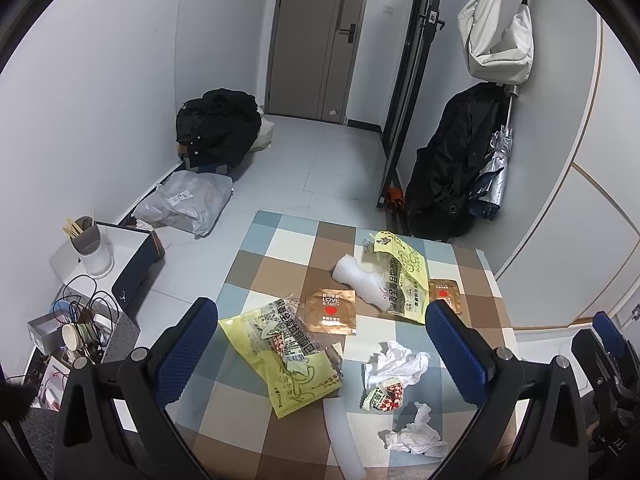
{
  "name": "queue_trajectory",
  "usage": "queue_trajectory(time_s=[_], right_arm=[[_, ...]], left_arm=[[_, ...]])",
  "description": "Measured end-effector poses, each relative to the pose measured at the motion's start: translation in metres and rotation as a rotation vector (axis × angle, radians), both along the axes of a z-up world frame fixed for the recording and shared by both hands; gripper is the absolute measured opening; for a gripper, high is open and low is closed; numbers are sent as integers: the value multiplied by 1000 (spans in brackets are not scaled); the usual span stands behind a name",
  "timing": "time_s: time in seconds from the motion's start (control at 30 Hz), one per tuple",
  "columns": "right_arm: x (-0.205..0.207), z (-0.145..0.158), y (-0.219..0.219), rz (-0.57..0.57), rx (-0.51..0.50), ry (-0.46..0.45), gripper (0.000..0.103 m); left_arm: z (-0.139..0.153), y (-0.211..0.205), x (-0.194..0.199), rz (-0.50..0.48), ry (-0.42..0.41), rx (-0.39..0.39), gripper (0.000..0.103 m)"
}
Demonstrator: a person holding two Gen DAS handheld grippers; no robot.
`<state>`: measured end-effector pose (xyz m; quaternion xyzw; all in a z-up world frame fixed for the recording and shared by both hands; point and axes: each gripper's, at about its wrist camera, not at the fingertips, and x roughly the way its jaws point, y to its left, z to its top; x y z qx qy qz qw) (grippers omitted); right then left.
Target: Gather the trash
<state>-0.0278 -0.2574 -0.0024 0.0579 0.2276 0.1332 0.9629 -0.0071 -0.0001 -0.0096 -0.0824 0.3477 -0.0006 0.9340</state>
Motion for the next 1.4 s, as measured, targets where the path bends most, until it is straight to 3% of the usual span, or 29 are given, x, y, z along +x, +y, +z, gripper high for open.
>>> queue_trajectory(time_s=[0.87,1.0,1.17,1.4], right_arm=[[-4,-2,-5,1,31,-27,103],[-4,-2,-5,26,60,-25,103],[-6,1,-3,31,5,-47,103],[3,-5,-14,10,67,10,103]], left_arm=[[-6,-1,4,-36,44,1,102],[-20,-1,7,-66,117,-17,102],[-46,1,9,-93,237,-49,102],[-78,-9,8,-165,396,-3,88]])
